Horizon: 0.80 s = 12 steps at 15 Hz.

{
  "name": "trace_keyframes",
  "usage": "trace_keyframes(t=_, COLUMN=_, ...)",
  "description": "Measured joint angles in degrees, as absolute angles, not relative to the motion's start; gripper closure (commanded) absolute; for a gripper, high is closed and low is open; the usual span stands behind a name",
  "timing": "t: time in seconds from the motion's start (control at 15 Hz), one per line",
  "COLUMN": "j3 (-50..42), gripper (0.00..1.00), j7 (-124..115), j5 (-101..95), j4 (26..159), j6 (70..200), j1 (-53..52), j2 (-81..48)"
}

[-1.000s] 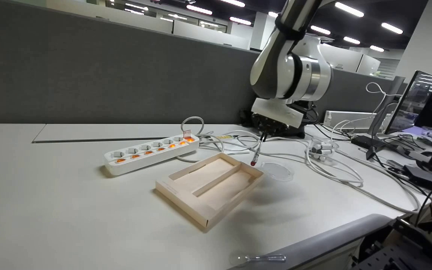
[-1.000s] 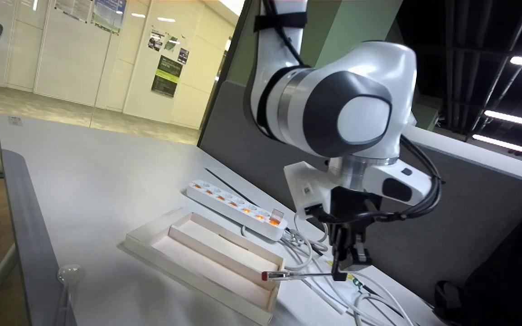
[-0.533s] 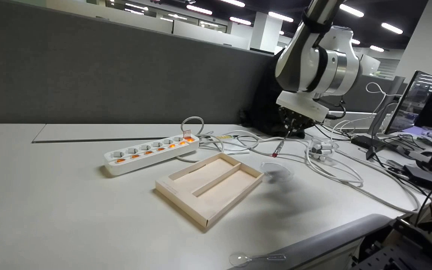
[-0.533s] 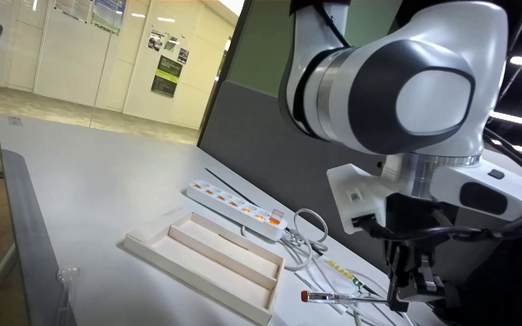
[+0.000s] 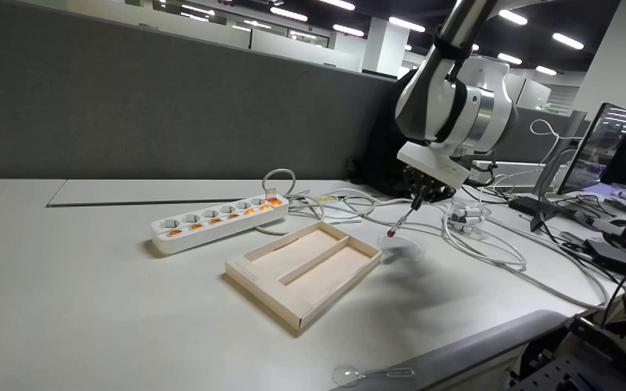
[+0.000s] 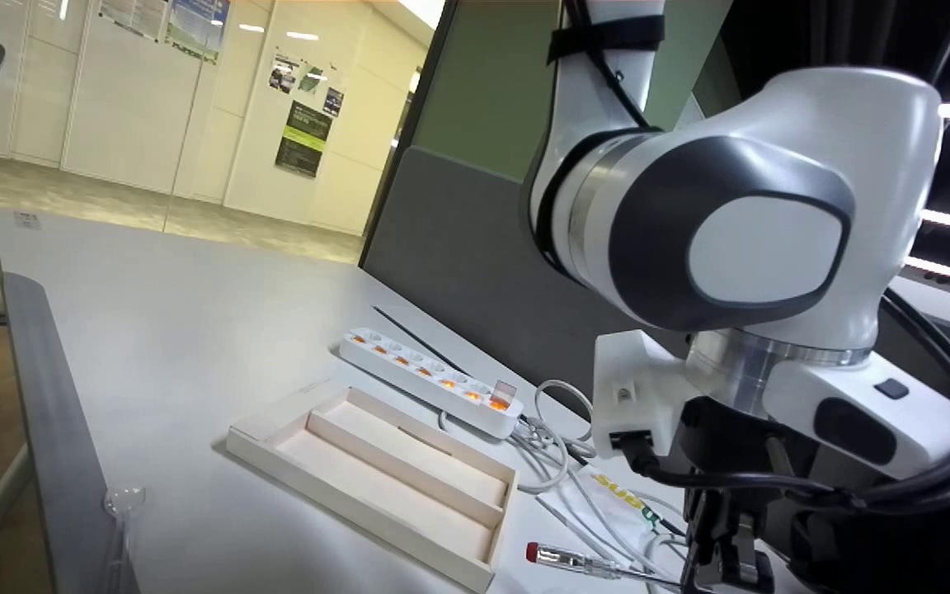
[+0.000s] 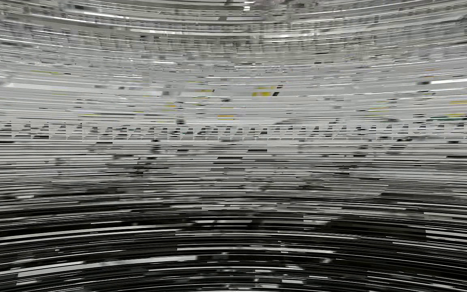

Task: Remove the screwdriver from the tray

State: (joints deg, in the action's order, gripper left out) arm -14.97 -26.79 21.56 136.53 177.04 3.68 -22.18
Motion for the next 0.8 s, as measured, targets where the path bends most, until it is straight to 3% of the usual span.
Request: trace_keyframes(t=0.8, j3=-7.6, gripper=0.96, j7=-25.7, j5=23.6, j4=131.1, j6=175.8, j1=16.3, j2=-29.8)
